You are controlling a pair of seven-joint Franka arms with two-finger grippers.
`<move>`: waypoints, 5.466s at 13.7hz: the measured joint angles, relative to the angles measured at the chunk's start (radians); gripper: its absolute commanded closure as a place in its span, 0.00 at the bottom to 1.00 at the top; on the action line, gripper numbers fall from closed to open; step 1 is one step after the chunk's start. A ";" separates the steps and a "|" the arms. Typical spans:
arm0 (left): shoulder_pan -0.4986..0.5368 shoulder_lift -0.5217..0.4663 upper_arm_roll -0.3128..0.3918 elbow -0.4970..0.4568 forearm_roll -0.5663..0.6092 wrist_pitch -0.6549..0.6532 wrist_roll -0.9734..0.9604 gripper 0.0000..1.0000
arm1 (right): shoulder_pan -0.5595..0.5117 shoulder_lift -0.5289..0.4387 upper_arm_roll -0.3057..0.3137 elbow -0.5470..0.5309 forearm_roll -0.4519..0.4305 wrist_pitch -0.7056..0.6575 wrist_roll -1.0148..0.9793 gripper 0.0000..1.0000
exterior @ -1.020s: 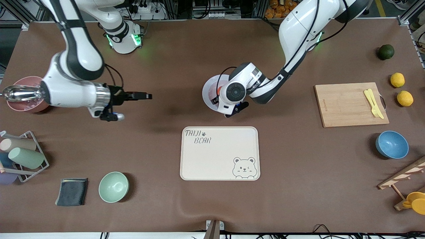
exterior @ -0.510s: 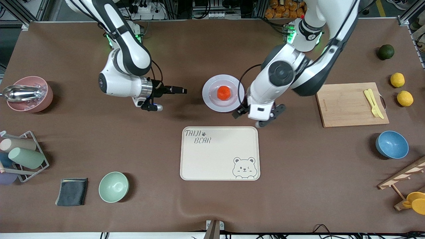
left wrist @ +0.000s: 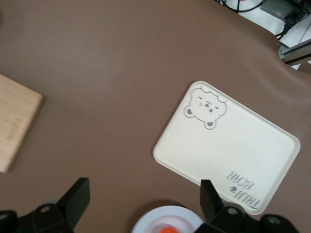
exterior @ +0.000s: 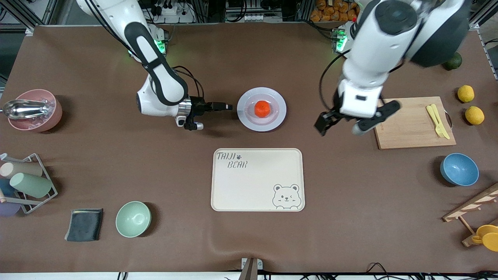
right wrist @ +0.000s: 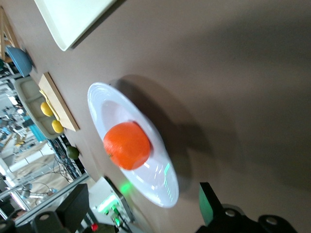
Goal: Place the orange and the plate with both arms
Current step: 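Release the orange onto the plate while the right gripper approaches, then grasp the plate rim with the right gripper while the left gripper withdraws, then slide the plate with the right gripper onto the bear tray, then open the right gripper and draw it back from the plate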
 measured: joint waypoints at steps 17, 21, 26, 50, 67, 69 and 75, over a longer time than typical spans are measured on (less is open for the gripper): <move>-0.040 -0.167 0.402 0.083 -0.100 -0.259 0.804 0.00 | 0.231 0.151 -0.002 0.148 0.209 0.205 -0.038 1.00; -0.043 -0.179 0.404 0.083 -0.112 -0.296 0.824 0.00 | 0.232 0.154 -0.002 0.153 0.211 0.207 -0.038 1.00; -0.020 -0.200 0.419 0.053 -0.180 -0.328 0.843 0.00 | 0.232 0.147 -0.006 0.180 0.217 0.219 -0.038 1.00; -0.014 -0.247 0.442 -0.020 -0.190 -0.301 0.847 0.00 | -0.003 0.291 -0.043 0.673 -0.305 0.264 0.456 1.00; -0.071 -0.171 0.486 0.055 -0.151 -0.309 0.847 0.00 | -0.106 0.371 -0.087 0.808 -0.534 0.022 0.540 0.00; -0.071 -0.171 0.487 0.055 -0.150 -0.310 0.847 0.00 | -0.148 0.323 -0.147 0.812 -0.632 -0.141 0.535 0.00; -0.071 -0.172 0.487 0.056 -0.150 -0.331 0.847 0.00 | -0.184 0.147 -0.296 0.816 -1.035 -0.417 0.435 0.00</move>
